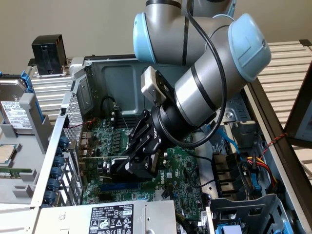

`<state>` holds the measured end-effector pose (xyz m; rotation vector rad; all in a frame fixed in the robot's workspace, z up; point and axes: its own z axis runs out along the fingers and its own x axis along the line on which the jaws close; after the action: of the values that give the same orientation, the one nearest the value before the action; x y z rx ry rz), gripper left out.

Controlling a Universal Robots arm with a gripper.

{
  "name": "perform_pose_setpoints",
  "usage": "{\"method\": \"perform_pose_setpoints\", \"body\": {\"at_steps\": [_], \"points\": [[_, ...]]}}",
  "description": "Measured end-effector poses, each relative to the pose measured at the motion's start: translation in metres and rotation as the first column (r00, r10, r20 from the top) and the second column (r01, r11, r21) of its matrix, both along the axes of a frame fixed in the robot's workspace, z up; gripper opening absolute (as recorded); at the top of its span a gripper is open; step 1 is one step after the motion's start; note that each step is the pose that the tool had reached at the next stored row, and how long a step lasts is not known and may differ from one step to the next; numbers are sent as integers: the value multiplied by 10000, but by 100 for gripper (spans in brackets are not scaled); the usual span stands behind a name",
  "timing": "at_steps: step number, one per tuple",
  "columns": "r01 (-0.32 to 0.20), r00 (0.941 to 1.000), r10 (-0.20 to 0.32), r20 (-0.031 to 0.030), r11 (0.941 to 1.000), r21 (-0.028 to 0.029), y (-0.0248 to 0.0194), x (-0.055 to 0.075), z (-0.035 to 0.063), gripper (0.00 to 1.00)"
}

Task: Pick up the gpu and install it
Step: 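Insert the gpu into the slot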

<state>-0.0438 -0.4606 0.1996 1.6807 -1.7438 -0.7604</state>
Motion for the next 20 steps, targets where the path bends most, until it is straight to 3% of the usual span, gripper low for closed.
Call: {"method": "perform_pose_setpoints", "body": {"at_steps": [20], "points": [[0,10000,0,12,10000,-18,5,-26,-10,27]]}}
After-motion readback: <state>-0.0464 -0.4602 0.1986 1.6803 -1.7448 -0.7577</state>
